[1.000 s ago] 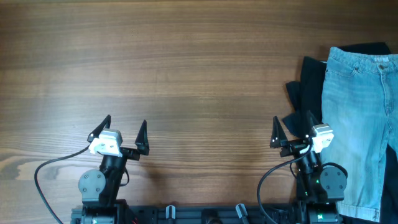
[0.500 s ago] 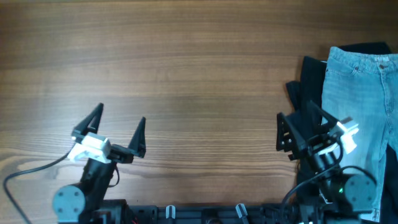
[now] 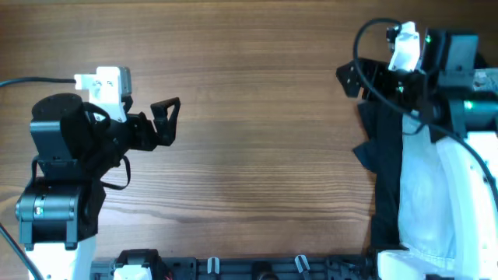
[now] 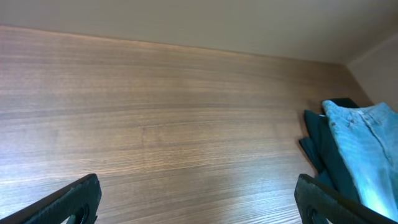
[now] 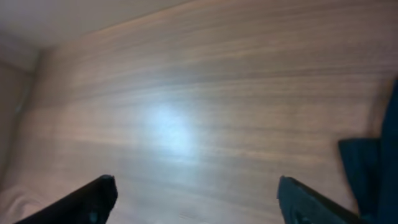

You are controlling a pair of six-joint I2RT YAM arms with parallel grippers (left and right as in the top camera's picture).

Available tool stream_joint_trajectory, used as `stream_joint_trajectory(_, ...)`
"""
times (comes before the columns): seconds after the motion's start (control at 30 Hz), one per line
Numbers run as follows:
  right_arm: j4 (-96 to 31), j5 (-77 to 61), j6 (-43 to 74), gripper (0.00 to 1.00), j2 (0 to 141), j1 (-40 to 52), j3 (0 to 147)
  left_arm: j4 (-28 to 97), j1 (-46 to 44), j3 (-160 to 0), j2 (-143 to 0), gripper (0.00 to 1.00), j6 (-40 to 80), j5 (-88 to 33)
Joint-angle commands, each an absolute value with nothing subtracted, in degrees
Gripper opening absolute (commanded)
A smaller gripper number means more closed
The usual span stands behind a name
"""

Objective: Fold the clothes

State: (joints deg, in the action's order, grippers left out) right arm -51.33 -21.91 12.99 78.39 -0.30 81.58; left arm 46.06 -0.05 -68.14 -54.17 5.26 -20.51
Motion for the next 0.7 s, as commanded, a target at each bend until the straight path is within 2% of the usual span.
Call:
stream_joint_trajectory(0.0,-48.7,-2.7,23.7,0.87,84.9,-4.0,82.9,47.1,-0.2,-69.6,-54.8,1.0,5.0,-16.2)
stream_joint_trajectory(0.1,-44.3,6.2,28.6,0.86,91.7,-6.9,82.9,49.3,-0.3,-69.6,-58.2,1.0,5.4,-16.0)
stream_joint_trajectory(0.27,-31.3,8.0,30.6,0.73,107.4,-14.9,82.9,50.4,-0.3,-69.6,-67.0,1.0,5.7,-23.6)
stream_joint_trajectory(0.53,-27.2,10.3,25.6,0.75,117.2,-16.9,82.9,50.4,-0.3,-69.6,-71.3,1.0,7.8,-23.6)
stream_joint_trajectory(0.67,-24.4,10.2,23.4,0.8,119.8,-16.4,82.9,50.4,-0.3,-69.6,-71.3,1.0,7.8,-23.6)
